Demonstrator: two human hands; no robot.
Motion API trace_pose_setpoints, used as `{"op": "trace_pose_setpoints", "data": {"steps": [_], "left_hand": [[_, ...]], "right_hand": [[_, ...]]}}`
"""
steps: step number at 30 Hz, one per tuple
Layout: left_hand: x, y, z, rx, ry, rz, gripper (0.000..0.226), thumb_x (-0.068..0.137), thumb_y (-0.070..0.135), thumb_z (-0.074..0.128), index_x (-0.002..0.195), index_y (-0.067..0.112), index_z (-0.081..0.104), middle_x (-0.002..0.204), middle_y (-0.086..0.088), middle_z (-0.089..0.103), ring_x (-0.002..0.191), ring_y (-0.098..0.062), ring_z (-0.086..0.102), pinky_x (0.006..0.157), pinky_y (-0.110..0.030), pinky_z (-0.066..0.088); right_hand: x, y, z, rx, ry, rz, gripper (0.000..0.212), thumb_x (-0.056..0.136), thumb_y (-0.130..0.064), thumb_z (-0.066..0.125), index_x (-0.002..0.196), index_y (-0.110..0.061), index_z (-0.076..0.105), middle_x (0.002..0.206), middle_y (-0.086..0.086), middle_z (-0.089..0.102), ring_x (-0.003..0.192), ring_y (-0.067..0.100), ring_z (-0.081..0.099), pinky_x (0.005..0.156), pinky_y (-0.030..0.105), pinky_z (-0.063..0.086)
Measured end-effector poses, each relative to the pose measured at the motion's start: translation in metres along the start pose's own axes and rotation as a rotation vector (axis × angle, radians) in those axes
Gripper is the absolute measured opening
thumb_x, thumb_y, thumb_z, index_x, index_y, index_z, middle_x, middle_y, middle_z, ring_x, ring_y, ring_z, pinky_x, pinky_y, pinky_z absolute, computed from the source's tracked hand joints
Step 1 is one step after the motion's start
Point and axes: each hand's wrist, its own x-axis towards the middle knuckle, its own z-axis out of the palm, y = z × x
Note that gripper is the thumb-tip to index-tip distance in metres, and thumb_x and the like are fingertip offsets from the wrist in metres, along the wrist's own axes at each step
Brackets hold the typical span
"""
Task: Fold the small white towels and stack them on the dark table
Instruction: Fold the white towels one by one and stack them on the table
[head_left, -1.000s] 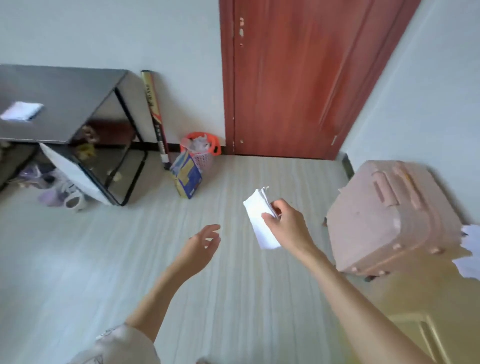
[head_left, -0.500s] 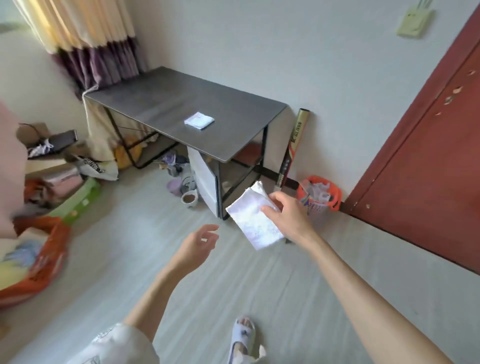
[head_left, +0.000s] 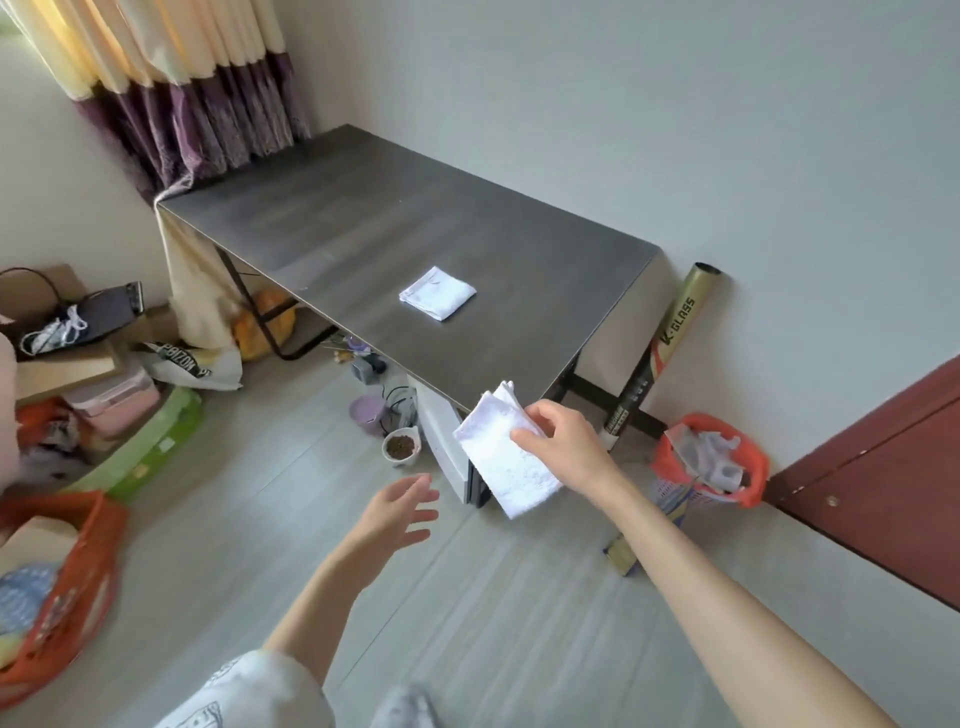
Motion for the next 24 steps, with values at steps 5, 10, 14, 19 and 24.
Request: {"op": "trace_pose_setpoints", "data": {"steps": [5,10,14,19,24], "left_hand": [[0.109,0.063,-0.023,-0.395,-0.254,-0.049,0.057,0.081,0.056,0.045,0.121,0.016,0.052,0.116,-0.006,0.063,0.102,-0.023,0.063,0.086,-0.037,0.05],[0.216,0.128,-0.053,-0.305,-0.338,-0.071,0.04,0.093,0.046,0.043,0.112,0.017,0.062,0.094,-0.003,0.066,0.078,-0.016,0.063,0.064,-0.026,0.052],[0.279,0.157,-0.062,-0.038,-0.361,-0.128,0.022,0.094,0.022,0.052,0.108,0.006,0.058,0.082,-0.004,0.061,0.067,-0.015,0.06,0.059,-0.027,0.052],[0.346,0.183,-0.038,0.265,-0.315,-0.123,0.02,0.093,0.011,0.052,0.111,0.005,0.056,0.105,-0.013,0.063,0.087,-0.019,0.065,0.068,-0.027,0.058],[0.403,0.207,-0.003,0.423,-0.323,-0.035,0.023,0.092,0.011,0.05,0.115,0.01,0.055,0.092,-0.004,0.06,0.082,-0.017,0.061,0.079,-0.033,0.055]], "right_hand": [[0.112,-0.024,0.005,0.382,0.018,0.124,0.011,0.086,-0.015,0.063,0.094,-0.008,0.062,0.097,0.007,0.067,0.085,0.016,0.062,0.075,0.031,0.047],[0.207,-0.012,0.025,0.526,0.11,0.376,0.007,0.087,-0.013,0.061,0.094,-0.011,0.059,0.105,0.009,0.067,0.092,0.021,0.064,0.073,0.029,0.049],[0.254,0.013,0.038,0.577,0.16,0.577,0.018,0.086,-0.015,0.062,0.1,-0.004,0.059,0.109,0.016,0.067,0.094,0.025,0.063,0.08,0.037,0.047],[0.297,0.039,0.034,0.621,0.226,0.73,0.023,0.092,-0.029,0.053,0.101,-0.009,0.06,0.107,0.017,0.064,0.089,0.021,0.059,0.079,0.036,0.048],[0.333,0.064,0.011,0.617,0.274,0.794,0.016,0.092,-0.013,0.043,0.097,-0.005,0.056,0.095,0.011,0.06,0.08,0.019,0.057,0.069,0.031,0.054]]}}
